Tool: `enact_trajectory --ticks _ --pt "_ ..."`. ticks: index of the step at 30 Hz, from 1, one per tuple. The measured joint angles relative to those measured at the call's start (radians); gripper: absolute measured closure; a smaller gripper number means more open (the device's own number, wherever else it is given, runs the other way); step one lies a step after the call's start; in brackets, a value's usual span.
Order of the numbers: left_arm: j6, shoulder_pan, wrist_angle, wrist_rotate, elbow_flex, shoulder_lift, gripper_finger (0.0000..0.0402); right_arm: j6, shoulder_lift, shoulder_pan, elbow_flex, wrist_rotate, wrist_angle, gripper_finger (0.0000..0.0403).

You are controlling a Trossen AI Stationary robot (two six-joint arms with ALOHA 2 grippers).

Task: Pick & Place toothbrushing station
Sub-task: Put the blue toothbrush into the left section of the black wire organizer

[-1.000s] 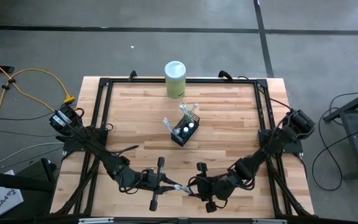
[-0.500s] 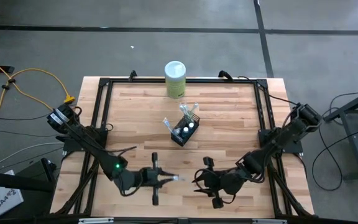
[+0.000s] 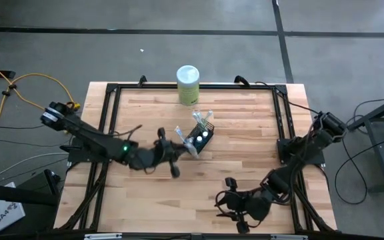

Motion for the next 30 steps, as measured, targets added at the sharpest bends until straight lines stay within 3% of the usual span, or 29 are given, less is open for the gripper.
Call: enact_trajectory --ticks 10,30 --pt "-0.075 0.144 -0.003 0.057 -0.101 -0.049 0.0400 0.023 0.000 0.076 0.000 0.102 0.000 0.0258" --pt "-0.062 0.182 -0.067 0.008 -0.105 -0.050 0.0400 0.046 0.000 0.091 0.000 0.132 0.000 0.0258"
